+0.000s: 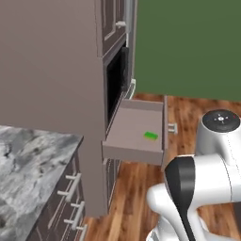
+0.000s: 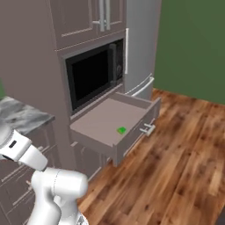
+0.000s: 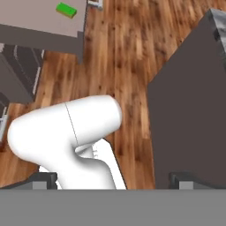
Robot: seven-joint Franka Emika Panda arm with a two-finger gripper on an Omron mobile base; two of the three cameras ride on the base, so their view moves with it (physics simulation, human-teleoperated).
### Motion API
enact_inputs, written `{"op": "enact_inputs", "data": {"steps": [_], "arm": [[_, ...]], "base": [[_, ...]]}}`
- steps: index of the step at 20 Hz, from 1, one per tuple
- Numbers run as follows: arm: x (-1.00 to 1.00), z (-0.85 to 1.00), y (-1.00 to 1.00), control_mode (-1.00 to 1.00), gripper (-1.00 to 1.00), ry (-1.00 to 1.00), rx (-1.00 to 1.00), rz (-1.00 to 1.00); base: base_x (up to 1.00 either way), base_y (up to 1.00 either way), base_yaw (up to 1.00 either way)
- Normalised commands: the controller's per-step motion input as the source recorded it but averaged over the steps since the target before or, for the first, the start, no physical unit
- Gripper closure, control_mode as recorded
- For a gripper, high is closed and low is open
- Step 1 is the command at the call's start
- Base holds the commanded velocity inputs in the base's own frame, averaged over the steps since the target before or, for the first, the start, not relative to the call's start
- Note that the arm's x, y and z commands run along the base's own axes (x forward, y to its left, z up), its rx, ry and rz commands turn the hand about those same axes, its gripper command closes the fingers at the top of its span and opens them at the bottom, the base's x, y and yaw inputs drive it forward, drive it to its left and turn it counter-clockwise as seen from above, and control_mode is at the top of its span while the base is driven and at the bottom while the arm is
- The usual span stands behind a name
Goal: Restock the sink supplies by placing the sponge and soap dispenser on the counter and next to the sink. Make sure the soap dispenser is upright.
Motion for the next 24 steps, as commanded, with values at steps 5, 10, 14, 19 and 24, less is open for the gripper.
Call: {"op": "enact_inputs", "data": {"steps": [5, 10, 14, 19, 24], "arm": [[0.0, 0.0, 0.0, 1.0, -1.0, 0.0, 0.0, 0.0], [0.0, 0.0, 0.0, 1.0, -1.0, 0.0, 0.0, 0.0], [0.0, 0.0, 0.0, 1.0, -1.0, 0.0, 0.0, 0.0], [0.0, 0.0, 0.0, 1.0, -1.0, 0.0, 0.0, 0.0], [0.0, 0.0, 0.0, 1.0, -1.0, 0.0, 0.0, 0.0]], "base": [[0.74, 0.01, -0.15], [0.63, 0.11, -0.15], [0.42, 0.47, -0.16], [0.36, 0.51, -0.15], [0.32, 0.0, -0.05]]}}
